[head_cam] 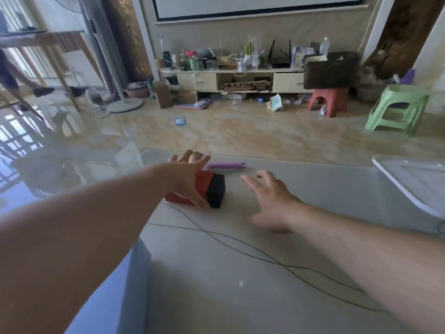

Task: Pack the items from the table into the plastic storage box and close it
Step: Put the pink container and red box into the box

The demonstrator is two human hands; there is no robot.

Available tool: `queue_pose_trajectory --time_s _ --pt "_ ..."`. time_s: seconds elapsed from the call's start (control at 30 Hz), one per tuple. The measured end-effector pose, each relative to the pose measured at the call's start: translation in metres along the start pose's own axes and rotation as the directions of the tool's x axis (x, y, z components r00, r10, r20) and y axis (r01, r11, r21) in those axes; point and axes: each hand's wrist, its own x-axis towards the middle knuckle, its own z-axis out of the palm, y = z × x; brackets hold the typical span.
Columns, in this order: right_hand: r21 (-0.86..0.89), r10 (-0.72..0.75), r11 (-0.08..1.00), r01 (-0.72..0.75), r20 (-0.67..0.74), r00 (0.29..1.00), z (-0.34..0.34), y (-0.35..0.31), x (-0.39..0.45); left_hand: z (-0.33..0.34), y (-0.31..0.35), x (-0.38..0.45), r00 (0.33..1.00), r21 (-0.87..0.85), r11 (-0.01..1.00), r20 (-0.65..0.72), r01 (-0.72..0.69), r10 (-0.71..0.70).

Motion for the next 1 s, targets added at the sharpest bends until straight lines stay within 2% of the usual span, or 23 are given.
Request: queue_pose_trajectory --time_s 0.07,0.13,0.23,0.4,0.5,0.67,0.73,0.83,0.9,1.0 --pt "0.015 0.014 1.0 -0.014 -0.031 0.999 0.005 -0.003 0.038 0.005 -0.008 0.019 0.999 -0.059 0.997 0.02 -0.039 0.04" --pt "0.036 0.03 0.999 -0.027 -0.097 0.995 0.006 -0.009 0.071 0.012 -0.008 0.027 0.992 -0.123 0.985 -0.034 -0.123 0.12" --pt "0.073 0.077 0.995 -0.065 -0.176 0.981 0.011 -0.017 0.101 0.016 0.002 0.027 0.975 -0.119 0.97 -0.082 -0.213 0.205" --pt "-0.204 0.077 0.975 -0.091 -0.077 0.994 0.01 -0.003 0.09 0.018 0.034 0.002 0.946 -0.097 0.942 -0.06 -0.323 0.318" --pt "-0.173 0.077 0.979 -0.104 -0.159 0.984 0.007 0.018 0.047 0.029 0.065 -0.029 0.904 -0.041 0.903 -0.051 -0.428 0.425" --pt "-0.017 0.16 0.987 -0.162 -0.091 0.983 0.0 0.032 -0.062 0.053 0.118 -0.102 0.877 0.04 0.884 -0.106 -0.466 0.468" --pt "0.009 0.19 0.982 -0.19 -0.059 0.98 -0.008 0.027 -0.106 0.06 0.131 -0.137 0.872 -0.054 0.871 -0.085 -0.488 0.482" --pt "-0.066 0.166 0.983 -0.171 -0.072 0.983 -0.042 0.009 -0.163 0.042 0.138 -0.191 0.884 -0.297 0.837 -0.058 -0.459 0.464" --pt "-0.106 0.121 0.985 -0.138 -0.155 0.981 -0.084 0.003 -0.206 0.006 0.152 -0.226 0.883 -0.407 0.791 -0.094 -0.456 0.46" --pt "-0.143 0.1 0.978 -0.153 -0.322 0.941 -0.155 0.015 -0.29 -0.053 0.196 -0.278 0.84 -0.475 0.694 -0.255 -0.541 0.479"
